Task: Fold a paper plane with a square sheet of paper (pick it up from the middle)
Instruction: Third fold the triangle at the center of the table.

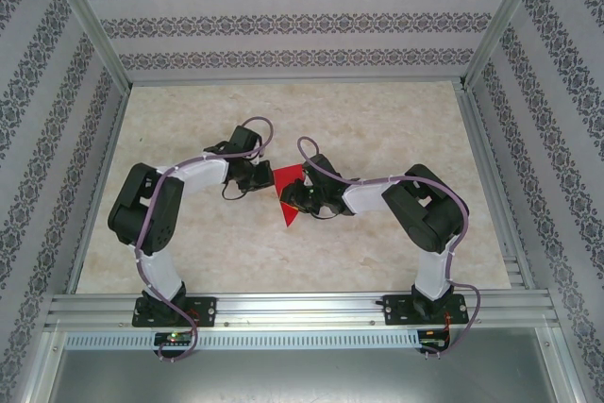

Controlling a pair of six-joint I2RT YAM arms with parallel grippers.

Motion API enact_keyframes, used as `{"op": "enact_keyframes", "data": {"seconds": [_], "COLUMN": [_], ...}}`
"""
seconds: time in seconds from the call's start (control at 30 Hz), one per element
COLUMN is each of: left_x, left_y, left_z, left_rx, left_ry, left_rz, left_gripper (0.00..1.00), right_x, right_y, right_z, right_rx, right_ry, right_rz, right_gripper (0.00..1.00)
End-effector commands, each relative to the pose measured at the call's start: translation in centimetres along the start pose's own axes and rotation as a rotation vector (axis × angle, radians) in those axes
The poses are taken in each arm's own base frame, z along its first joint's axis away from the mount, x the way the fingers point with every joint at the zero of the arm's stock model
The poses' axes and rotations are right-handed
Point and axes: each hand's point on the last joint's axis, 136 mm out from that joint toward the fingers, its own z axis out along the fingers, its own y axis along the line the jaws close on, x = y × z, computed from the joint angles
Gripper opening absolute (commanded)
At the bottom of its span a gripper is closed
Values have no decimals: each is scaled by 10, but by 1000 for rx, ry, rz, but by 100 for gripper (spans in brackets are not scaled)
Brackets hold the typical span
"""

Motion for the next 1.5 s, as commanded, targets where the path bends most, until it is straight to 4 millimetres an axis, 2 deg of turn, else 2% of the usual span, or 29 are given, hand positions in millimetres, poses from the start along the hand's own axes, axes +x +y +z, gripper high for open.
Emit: {"op": "enact_keyframes", "data": {"seconds": [0.0, 0.3, 0.67, 1.13, 1.47], "left_x": [3, 20, 37, 37, 37], "left_y": [-11, -17, -26, -40, -37], "left_z": [-7, -6, -1, 7, 19], "left_rx": [73, 150, 235, 251, 230], "left_ry": [4, 51, 102, 113, 126], "left_rz": [-12, -23, -19, 4, -7], "left_gripper": [13, 13, 10, 6, 5], "right_x": [8, 9, 12, 12, 13], "right_y": [-32, -38, -43, -42, -42], "right_z": [3, 1, 3, 4, 5], "right_rx": [84, 95, 111, 111, 111], "right_ry": [12, 14, 26, 32, 34], "right_rz": [28, 35, 41, 42, 42], "right_gripper": [22, 10, 0, 0, 0]}}
